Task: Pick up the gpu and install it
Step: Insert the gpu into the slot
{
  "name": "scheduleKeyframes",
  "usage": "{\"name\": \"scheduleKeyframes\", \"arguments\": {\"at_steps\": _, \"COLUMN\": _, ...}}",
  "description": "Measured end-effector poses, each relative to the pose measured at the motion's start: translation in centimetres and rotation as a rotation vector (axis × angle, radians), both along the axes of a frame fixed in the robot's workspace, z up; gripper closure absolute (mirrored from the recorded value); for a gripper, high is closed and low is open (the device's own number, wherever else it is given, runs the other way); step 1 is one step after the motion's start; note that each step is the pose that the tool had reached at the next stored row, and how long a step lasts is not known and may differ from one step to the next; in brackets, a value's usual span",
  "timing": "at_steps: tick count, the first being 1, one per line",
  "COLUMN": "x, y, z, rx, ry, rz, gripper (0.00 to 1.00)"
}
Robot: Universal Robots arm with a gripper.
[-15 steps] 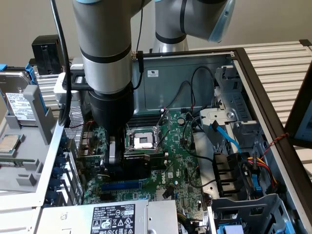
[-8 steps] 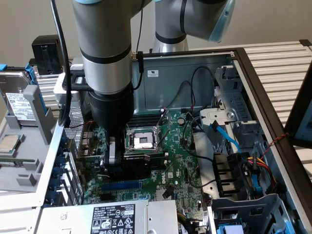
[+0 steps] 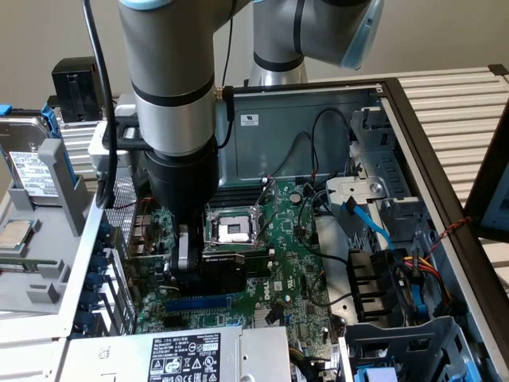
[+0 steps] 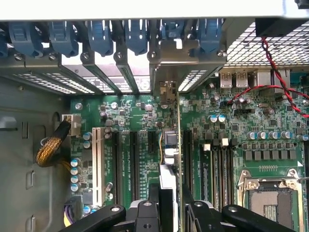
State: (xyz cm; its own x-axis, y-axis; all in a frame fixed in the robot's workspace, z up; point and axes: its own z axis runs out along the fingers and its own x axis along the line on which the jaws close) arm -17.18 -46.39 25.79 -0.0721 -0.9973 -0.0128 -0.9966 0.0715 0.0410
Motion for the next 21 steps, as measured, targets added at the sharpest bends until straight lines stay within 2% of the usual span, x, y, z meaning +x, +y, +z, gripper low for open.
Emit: {"name": "scheduleKeyframes", "arguments": {"at_steps": 21, "x": -0.21, "y": 0.2, "z": -0.34, "rx": 0.0001, "ry": 0.0, "rz": 0.0, "gripper": 0.72}}
